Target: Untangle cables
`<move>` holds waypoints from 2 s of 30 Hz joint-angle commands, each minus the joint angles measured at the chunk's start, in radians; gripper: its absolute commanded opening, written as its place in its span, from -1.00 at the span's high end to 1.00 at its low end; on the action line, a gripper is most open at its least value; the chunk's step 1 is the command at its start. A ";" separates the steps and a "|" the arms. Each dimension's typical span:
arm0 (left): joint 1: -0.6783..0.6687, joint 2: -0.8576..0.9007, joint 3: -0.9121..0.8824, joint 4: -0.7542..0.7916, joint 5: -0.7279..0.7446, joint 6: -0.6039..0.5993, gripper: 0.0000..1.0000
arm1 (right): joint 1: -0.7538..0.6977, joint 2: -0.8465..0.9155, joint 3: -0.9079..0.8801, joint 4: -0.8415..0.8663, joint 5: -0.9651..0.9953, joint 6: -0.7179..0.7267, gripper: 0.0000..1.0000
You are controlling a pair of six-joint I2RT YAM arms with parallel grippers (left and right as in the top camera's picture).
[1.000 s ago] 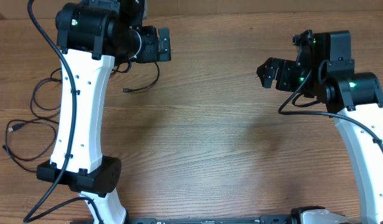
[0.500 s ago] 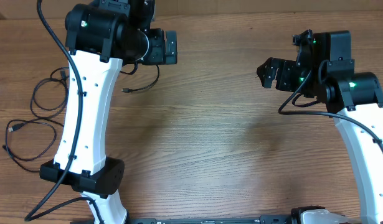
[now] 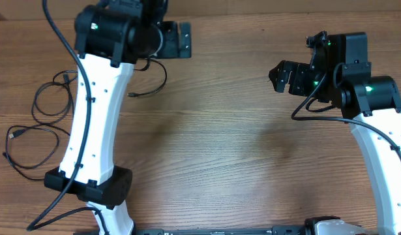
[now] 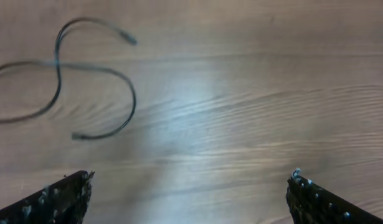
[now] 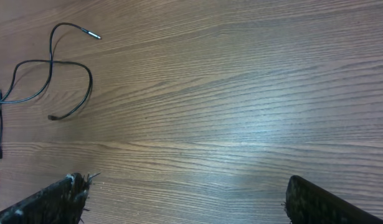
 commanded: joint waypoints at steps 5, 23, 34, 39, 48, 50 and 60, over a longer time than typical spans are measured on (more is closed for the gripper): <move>-0.113 -0.071 -0.079 0.198 -0.093 0.020 -1.00 | -0.004 -0.001 0.014 0.002 -0.001 0.000 -1.00; -0.125 -0.778 -1.471 1.320 -0.100 0.056 -0.99 | -0.004 -0.001 0.014 0.002 -0.001 0.000 -1.00; 0.073 -1.205 -1.928 1.585 -0.039 0.056 -0.99 | -0.004 -0.001 0.014 0.002 -0.001 0.000 -1.00; 0.176 -1.361 -2.071 1.585 0.021 0.047 -0.99 | -0.004 -0.001 0.014 0.002 -0.001 0.000 -1.00; 0.279 -1.606 -2.350 1.685 0.042 0.002 -0.99 | -0.004 -0.001 0.014 0.002 -0.001 0.000 -1.00; 0.283 -1.637 -2.405 1.750 0.042 0.004 -0.99 | -0.004 -0.001 0.014 0.002 -0.001 -0.001 -1.00; 0.329 -1.782 -2.467 1.611 0.027 0.017 -0.99 | -0.004 -0.001 0.014 0.002 -0.001 0.000 -1.00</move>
